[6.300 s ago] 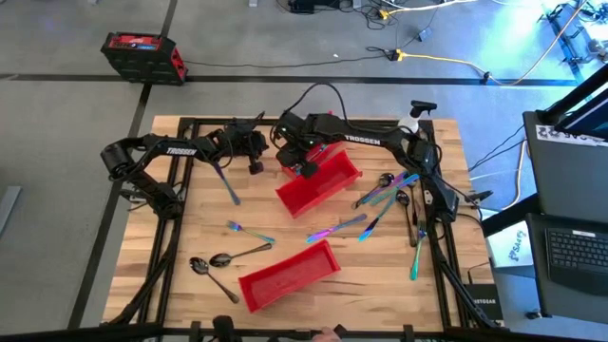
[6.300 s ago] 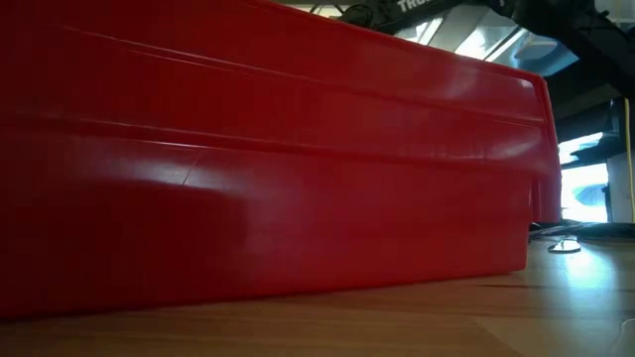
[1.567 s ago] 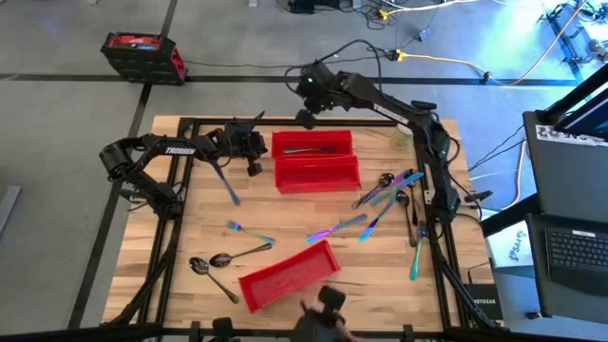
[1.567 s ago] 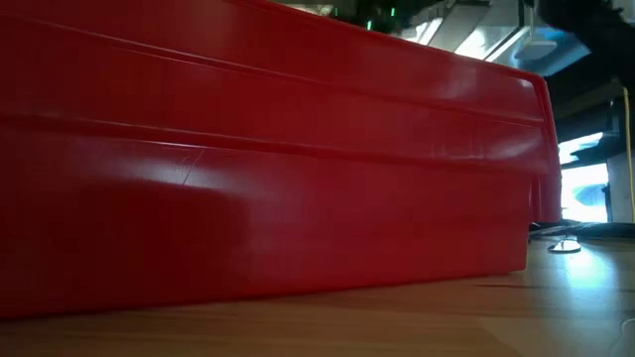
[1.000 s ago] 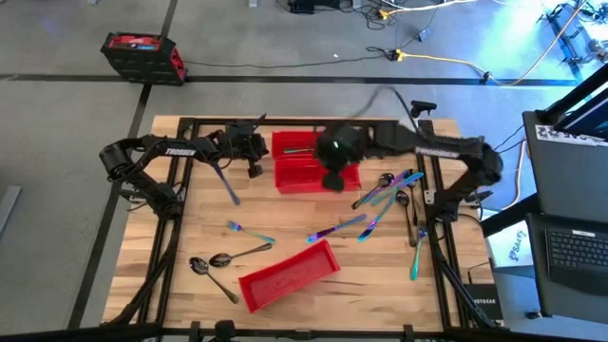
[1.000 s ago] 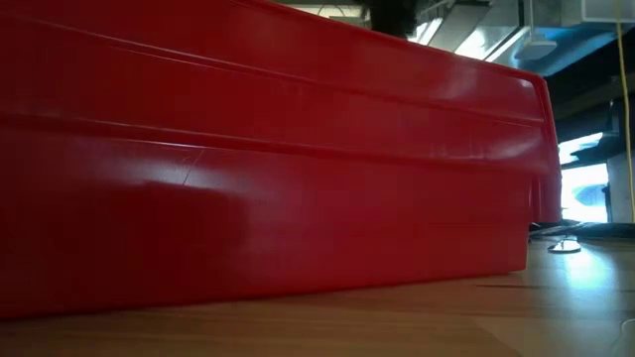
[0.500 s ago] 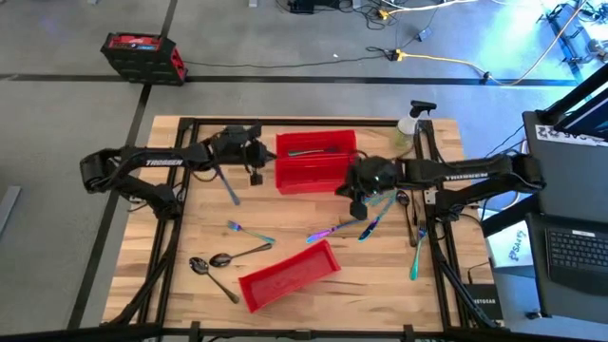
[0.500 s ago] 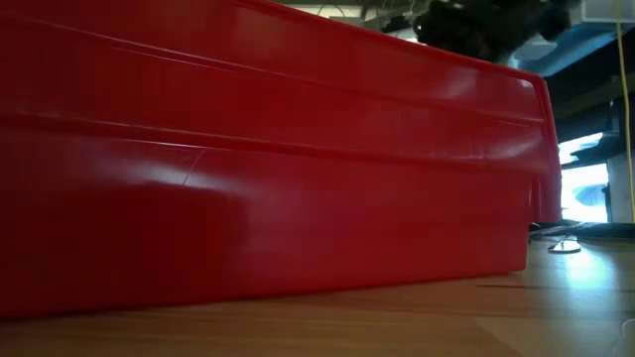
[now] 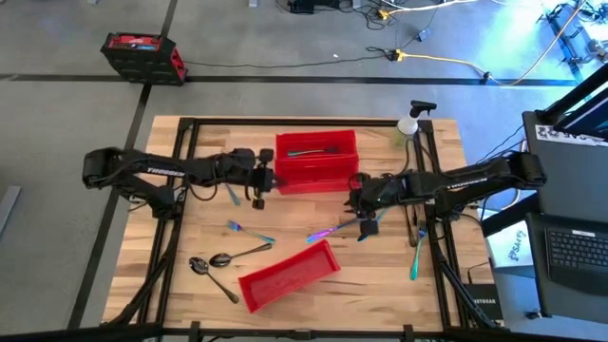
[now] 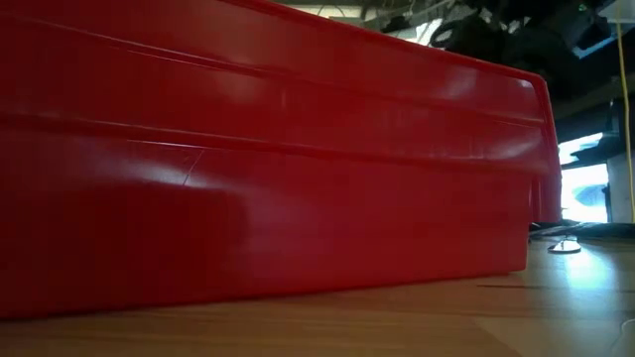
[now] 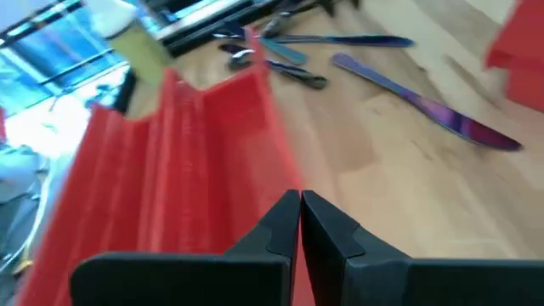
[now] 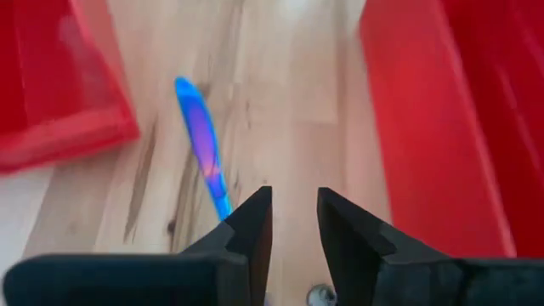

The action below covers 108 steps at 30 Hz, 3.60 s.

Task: Sort silverware
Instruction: Put the purple table knife into the bottom red bin

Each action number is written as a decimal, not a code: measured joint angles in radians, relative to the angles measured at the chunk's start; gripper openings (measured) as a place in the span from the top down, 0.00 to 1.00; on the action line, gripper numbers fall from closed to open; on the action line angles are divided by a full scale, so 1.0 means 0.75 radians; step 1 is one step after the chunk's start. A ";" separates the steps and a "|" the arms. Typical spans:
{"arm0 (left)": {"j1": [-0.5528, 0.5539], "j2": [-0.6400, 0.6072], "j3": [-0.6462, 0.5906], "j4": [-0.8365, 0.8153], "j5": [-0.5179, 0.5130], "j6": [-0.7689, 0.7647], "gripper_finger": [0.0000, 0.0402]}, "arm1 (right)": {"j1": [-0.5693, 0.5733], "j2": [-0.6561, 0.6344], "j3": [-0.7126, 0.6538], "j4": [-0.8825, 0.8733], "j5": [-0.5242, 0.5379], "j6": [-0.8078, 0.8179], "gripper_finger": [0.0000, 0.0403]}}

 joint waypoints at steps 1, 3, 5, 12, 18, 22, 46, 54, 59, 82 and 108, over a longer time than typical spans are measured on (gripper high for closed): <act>-0.018 0.012 0.000 0.013 0.017 0.010 1.00 | 0.010 0.009 0.000 -0.006 -0.001 -0.001 0.80; -0.058 0.045 0.000 0.059 0.051 0.016 1.00 | 0.031 0.029 0.000 -0.020 -0.019 -0.025 0.80; -0.093 0.088 0.000 0.115 0.093 0.016 1.00 | 0.054 0.053 0.000 -0.020 -0.023 -0.053 0.80; -0.203 0.278 0.003 0.351 0.143 0.051 1.00 | 0.081 0.188 -0.079 0.020 0.004 -0.094 0.81; -0.253 0.400 0.039 0.384 0.168 -0.085 1.00 | 0.080 0.289 -0.090 0.096 0.001 -0.104 0.86; -0.312 0.442 0.055 0.383 0.068 -0.128 1.00 | 0.081 0.335 -0.089 0.163 -0.032 -0.141 0.85; -0.384 0.528 0.060 0.385 -0.222 -0.299 1.00 | 0.063 0.509 -0.087 0.388 0.003 -0.046 0.95; -0.376 0.530 0.060 0.381 -0.234 -0.328 1.00 | 0.043 0.513 -0.089 0.476 0.061 0.109 0.99; -0.354 0.531 0.059 0.397 -0.310 -0.398 1.00 | 0.043 0.514 -0.091 0.480 0.069 0.150 1.00; -0.468 0.532 0.058 0.528 -0.379 -0.624 1.00 | 0.044 0.512 -0.090 0.480 0.072 0.216 1.00; -0.549 0.832 0.366 0.299 -0.768 -1.000 1.00 | 0.045 0.510 -0.089 0.479 0.048 0.207 1.00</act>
